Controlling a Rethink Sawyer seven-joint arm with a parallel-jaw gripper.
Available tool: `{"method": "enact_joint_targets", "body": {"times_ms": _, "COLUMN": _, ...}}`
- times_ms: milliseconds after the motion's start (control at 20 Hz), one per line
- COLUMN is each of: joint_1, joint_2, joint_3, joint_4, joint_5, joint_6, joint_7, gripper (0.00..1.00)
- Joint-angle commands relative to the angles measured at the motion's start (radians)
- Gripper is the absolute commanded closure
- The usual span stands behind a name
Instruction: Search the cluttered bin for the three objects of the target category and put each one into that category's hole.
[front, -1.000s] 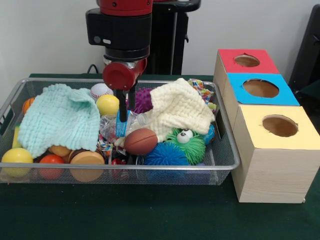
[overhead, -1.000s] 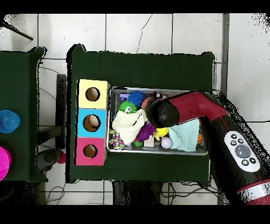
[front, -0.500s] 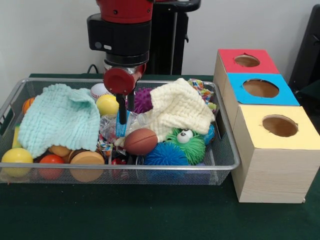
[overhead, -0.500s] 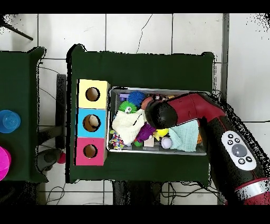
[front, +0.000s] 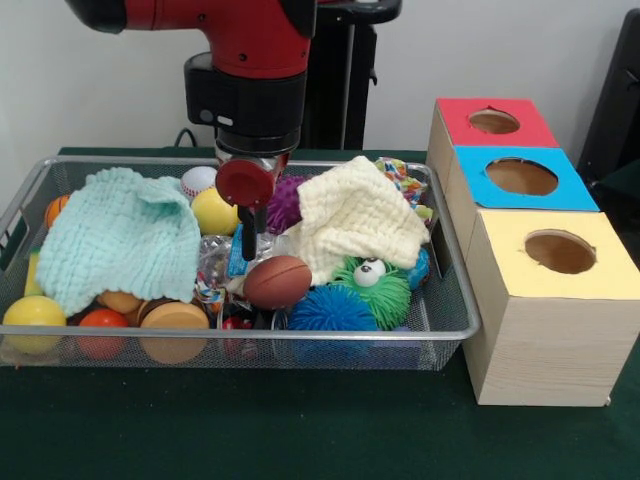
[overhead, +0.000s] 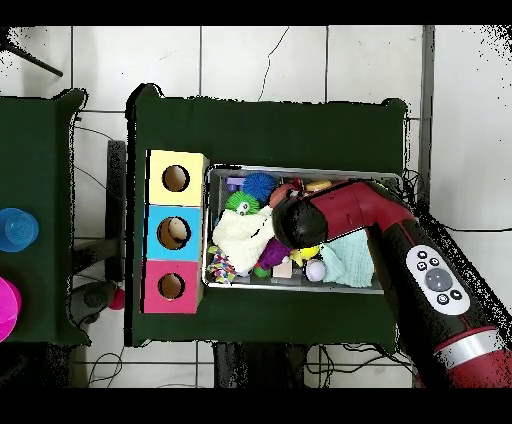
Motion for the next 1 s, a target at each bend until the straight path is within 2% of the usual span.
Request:
{"method": "enact_joint_targets", "body": {"times_ms": 50, "joint_1": 0.015, "joint_2": 0.054, "joint_3": -0.075, "joint_4": 0.057, "joint_5": -0.075, "joint_6": -0.01, "joint_7": -0.032, "gripper": 0.0}}
{"method": "enact_joint_targets", "body": {"times_ms": 300, "joint_1": 0.02, "joint_2": 0.042, "joint_3": -0.082, "joint_4": 0.062, "joint_5": -0.031, "joint_6": 0.056, "joint_7": -0.032, "gripper": 0.0}}
{"method": "enact_joint_targets", "body": {"times_ms": 1000, "joint_1": 0.05, "joint_2": 0.017, "joint_3": -0.111, "joint_4": 0.067, "joint_5": 0.032, "joint_6": 0.124, "joint_7": -0.015, "gripper": 0.0}}
